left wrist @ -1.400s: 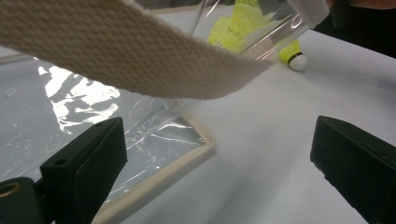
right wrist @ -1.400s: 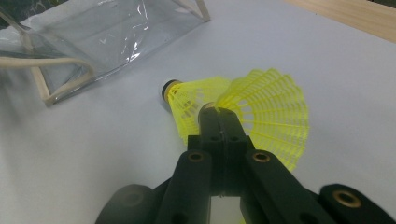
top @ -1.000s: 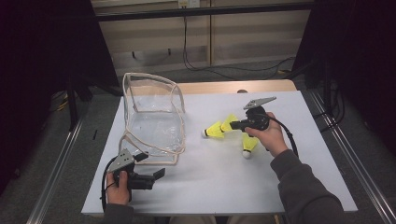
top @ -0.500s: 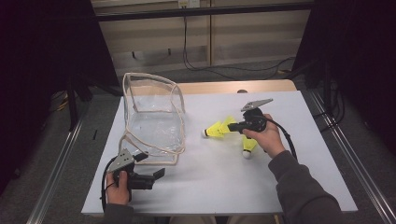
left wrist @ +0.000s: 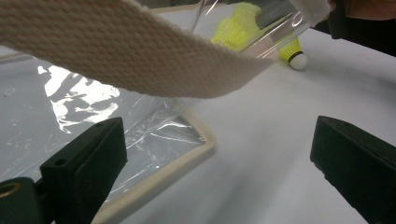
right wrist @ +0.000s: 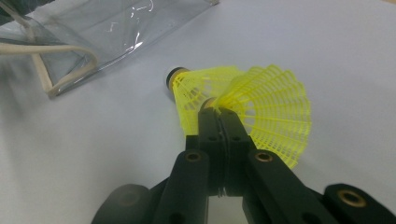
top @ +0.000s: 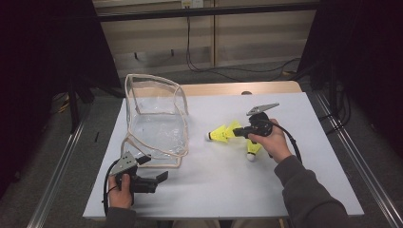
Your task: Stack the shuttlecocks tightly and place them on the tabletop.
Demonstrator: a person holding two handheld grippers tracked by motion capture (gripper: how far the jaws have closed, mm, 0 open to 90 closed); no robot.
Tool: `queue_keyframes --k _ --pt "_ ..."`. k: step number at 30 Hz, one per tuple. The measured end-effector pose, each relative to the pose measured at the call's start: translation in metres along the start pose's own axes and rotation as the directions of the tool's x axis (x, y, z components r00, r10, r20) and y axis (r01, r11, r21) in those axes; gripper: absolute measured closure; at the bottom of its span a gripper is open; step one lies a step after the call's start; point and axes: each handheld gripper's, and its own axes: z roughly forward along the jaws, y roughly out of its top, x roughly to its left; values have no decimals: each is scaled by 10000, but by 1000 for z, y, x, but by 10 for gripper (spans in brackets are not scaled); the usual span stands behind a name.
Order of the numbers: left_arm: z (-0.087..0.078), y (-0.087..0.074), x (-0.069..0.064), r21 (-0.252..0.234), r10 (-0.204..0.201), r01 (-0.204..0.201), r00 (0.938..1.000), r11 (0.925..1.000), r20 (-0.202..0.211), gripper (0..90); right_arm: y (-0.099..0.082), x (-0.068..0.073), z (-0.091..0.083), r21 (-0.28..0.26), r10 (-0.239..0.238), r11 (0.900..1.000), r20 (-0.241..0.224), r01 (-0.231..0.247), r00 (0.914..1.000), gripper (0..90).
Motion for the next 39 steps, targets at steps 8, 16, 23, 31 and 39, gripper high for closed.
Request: queue_keyframes --k 8,16,23,31,39 --pt "0 0 0 1 13 -13 10000 10000 -8 37 -1 1 1 263 -51 9996 -159 55 9999 900" --pt "-1 0 0 19 9 -9 10000 10000 -18 36 0 2 1 169 -113 9998 -153 116 9998 900" --pt "-1 0 0 27 12 -12 10000 10000 -17 37 1 3 1 -140 73 9999 -323 -78 9995 900" --pt "-1 0 0 36 26 -26 10000 10000 -8 36 1 6 4 -233 116 9997 -405 -125 9991 900" --pt "-1 0 0 30 21 -21 10000 10000 -6 36 -1 7 7 -150 136 9998 -372 -141 9992 900"
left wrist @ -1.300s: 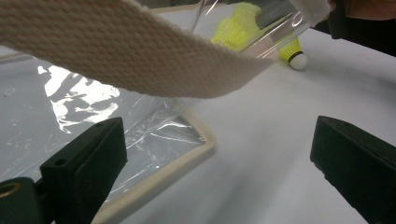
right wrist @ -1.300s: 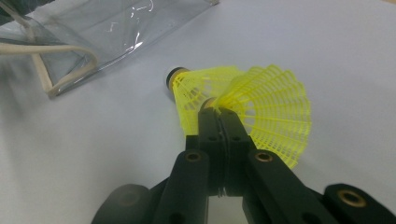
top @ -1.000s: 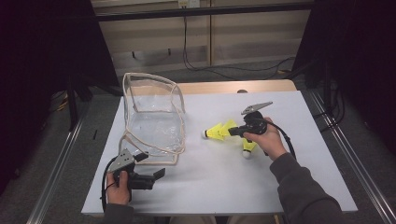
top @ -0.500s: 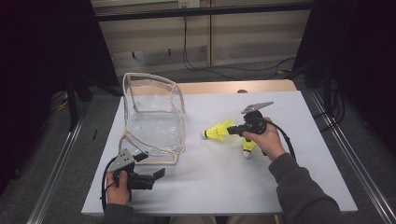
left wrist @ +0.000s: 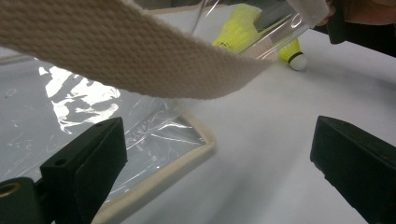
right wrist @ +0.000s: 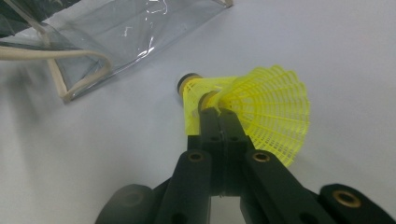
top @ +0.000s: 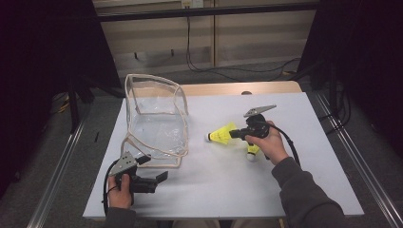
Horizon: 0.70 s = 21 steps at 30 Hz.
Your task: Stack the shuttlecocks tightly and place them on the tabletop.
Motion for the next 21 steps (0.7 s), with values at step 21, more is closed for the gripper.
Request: queue_keyframes --k 21 --pt "1 0 -1 -44 -26 26 10000 10000 -6 36 -8 3 4 642 -107 9979 220 92 9997 895"
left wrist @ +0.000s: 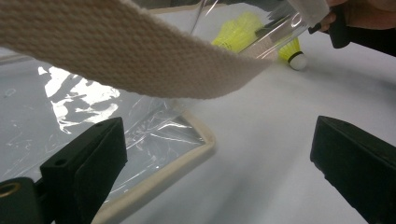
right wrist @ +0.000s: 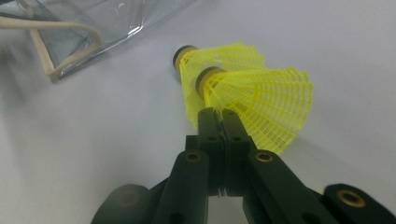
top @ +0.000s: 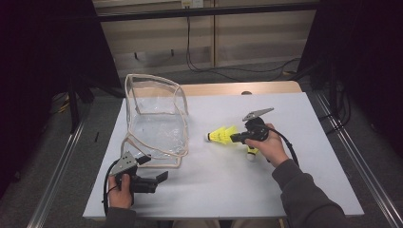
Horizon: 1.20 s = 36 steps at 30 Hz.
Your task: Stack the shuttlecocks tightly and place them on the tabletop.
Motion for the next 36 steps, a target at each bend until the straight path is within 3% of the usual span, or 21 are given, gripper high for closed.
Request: queue_keyframes --k 6,21,36 --pt "0 0 0 16 18 -18 10000 10000 1 36 0 1 1 42 -183 9998 0 183 9998 900" --pt "0 0 0 39 31 -31 10000 10000 9 37 1 -1 -1 -277 52 9996 -92 -55 9999 900" --pt "0 0 0 5 10 -10 10000 10000 1 36 3 2 2 -311 -140 9994 -286 131 9995 900"
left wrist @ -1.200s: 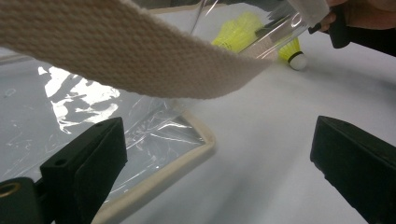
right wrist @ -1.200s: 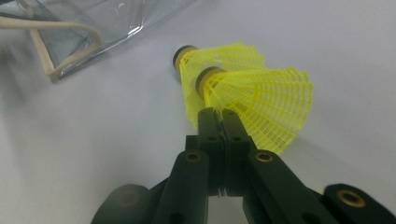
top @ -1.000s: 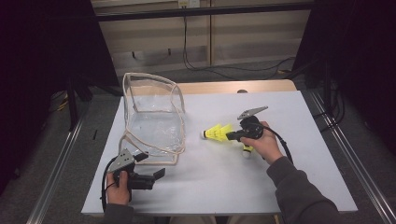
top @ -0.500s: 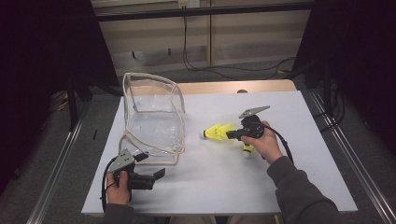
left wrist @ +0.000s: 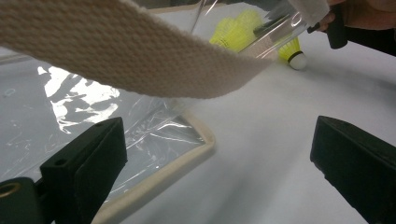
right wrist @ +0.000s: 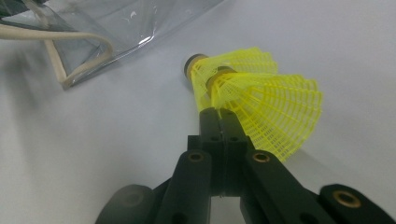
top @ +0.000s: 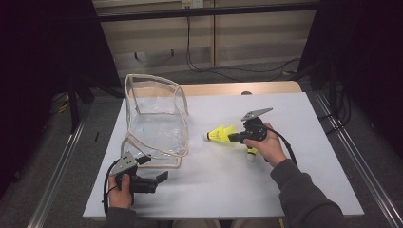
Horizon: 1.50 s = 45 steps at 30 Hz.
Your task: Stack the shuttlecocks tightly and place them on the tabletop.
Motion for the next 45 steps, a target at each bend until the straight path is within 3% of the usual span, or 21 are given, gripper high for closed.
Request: queue_keyframes --k 33,45 --pt "-1 0 0 39 11 -11 10000 10000 1 37 2 3 4 18 26 10000 250 -26 9997 900" --pt "-1 0 0 34 2 -2 10000 10000 7 36 3 6 5 0 -66 10000 -50 66 10000 900"
